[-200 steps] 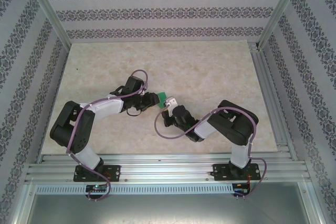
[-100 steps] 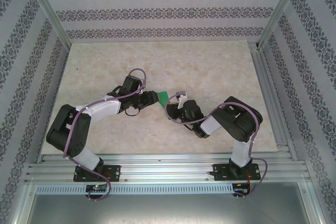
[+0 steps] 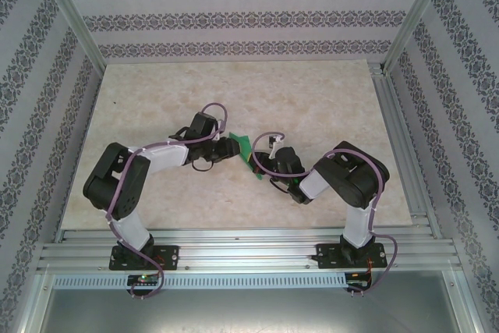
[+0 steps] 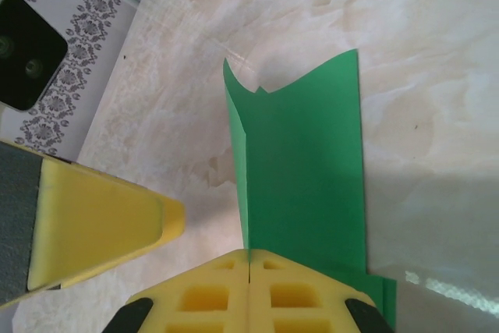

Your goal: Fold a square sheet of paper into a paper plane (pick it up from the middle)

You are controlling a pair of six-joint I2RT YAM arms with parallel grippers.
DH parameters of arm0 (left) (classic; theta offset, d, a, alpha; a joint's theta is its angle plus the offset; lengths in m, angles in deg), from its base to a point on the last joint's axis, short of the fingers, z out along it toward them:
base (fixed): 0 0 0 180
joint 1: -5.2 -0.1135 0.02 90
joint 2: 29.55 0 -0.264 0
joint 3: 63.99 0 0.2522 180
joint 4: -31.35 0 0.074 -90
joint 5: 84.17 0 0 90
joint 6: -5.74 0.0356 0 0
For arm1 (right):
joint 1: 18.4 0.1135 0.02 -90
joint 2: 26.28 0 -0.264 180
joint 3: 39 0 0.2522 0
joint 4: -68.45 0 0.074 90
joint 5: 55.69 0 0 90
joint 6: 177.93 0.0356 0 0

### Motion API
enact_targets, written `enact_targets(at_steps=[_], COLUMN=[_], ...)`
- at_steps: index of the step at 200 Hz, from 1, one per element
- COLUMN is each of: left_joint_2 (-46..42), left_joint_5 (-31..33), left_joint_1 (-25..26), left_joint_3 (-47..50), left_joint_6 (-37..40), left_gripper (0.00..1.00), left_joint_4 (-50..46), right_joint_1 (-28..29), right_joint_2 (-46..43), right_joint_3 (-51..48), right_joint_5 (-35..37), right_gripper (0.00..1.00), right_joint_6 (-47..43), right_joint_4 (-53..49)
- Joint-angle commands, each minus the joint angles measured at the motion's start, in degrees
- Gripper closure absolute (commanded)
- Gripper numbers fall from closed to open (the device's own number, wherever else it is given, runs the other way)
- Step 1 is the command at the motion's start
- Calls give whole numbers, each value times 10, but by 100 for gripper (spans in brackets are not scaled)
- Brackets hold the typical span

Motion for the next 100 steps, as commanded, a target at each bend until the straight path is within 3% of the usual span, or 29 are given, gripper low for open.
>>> enact_targets(at_steps=[1, 100], left_joint_2=[17, 60], left_joint_5=[-12, -20], left_joint_1=[8, 16], left_joint_3=[-22, -54], left_joint_6=[20, 31], left_gripper=[61, 68], left_joint_4=[34, 40], right_joint_1=[-6, -7], right_joint_2=[8, 13], right_joint_3=[-5, -1], right_joint_5=[7, 21], right_gripper=[100, 100], right_joint_6=[24, 35], right_joint_4=[-6, -45])
